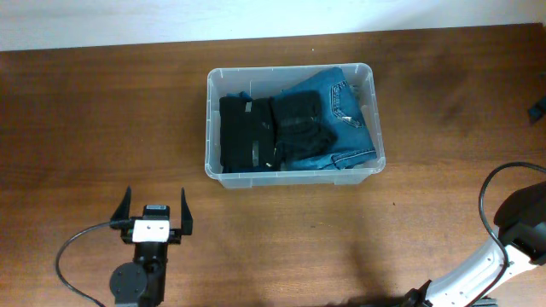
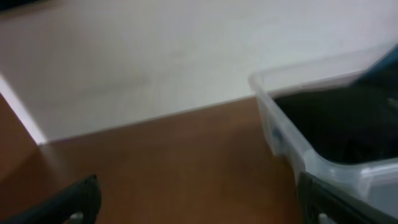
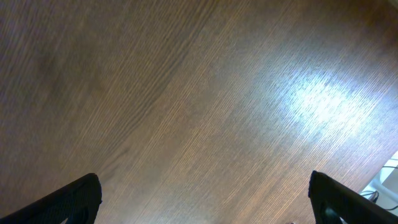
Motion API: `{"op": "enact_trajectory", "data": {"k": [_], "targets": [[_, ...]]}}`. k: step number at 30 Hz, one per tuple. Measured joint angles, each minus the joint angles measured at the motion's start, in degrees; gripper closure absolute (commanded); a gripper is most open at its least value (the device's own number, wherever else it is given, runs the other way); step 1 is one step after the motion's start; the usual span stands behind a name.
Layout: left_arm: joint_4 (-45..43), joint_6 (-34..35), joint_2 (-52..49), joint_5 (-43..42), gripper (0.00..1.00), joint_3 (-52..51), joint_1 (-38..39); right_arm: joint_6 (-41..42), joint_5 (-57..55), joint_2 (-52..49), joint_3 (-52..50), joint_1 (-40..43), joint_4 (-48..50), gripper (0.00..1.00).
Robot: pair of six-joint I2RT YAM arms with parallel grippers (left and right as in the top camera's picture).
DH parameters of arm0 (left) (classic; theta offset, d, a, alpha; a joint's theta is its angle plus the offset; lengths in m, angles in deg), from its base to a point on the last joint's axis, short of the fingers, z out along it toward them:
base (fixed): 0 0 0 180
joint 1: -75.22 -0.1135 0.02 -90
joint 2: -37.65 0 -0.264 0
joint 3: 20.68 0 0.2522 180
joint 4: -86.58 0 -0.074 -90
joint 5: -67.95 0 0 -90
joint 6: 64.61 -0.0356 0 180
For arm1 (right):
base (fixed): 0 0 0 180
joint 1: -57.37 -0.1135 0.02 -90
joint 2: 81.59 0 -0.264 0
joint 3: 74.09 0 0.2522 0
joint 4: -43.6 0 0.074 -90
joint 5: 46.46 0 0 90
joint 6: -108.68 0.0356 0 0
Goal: Pack container
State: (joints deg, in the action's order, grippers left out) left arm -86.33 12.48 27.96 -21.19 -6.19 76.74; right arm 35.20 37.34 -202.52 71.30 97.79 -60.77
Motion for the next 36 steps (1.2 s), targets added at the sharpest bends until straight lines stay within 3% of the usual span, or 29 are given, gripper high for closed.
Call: {"op": "enact_trajectory", "data": {"k": [5, 13, 36], "targets": [[10.88, -0.02, 3.34, 0.17, 0.01, -0.17, 0.0, 0.0, -0.02, 0.0, 0.0, 0.0, -0.04, 0.01], [10.93, 0.0, 8.74, 0.15, 0.01, -0.15, 0.0, 0.0, -0.02, 0.0, 0.0, 0.0, 0.0, 0.02], [10.95, 0.0, 8.81, 0.15, 0.01, -0.15, 0.0, 0.0, -0.02, 0.0, 0.0, 0.0, 0.0, 0.02]]}}
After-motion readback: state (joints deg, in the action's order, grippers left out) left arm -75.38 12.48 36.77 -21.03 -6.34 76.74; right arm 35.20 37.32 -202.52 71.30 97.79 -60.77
